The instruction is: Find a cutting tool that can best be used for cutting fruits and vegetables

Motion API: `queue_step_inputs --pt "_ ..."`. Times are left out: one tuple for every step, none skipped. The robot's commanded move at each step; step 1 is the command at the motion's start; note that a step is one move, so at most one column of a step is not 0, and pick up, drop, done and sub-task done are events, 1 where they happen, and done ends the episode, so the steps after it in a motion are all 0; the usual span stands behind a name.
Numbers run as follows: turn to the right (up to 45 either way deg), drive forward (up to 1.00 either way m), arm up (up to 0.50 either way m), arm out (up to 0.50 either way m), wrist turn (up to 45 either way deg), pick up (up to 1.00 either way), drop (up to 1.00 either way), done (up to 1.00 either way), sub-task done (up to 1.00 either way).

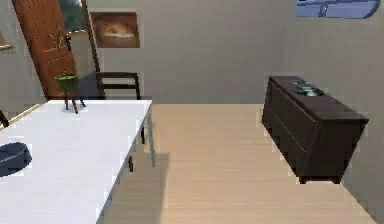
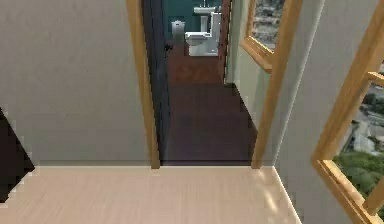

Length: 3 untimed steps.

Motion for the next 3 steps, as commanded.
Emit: queue_step_inputs --pt "45.0 0.00 0.00 0.00 0.0 0.00 0.00 0.00 0.00" --pt "45.0 0.00 0.00 0.00 0.0 0.00 0.00 0.00 0.00" --pt "9.0 0.00 0.00 0.00 0.0 0.00 0.00 0.00 0.00"
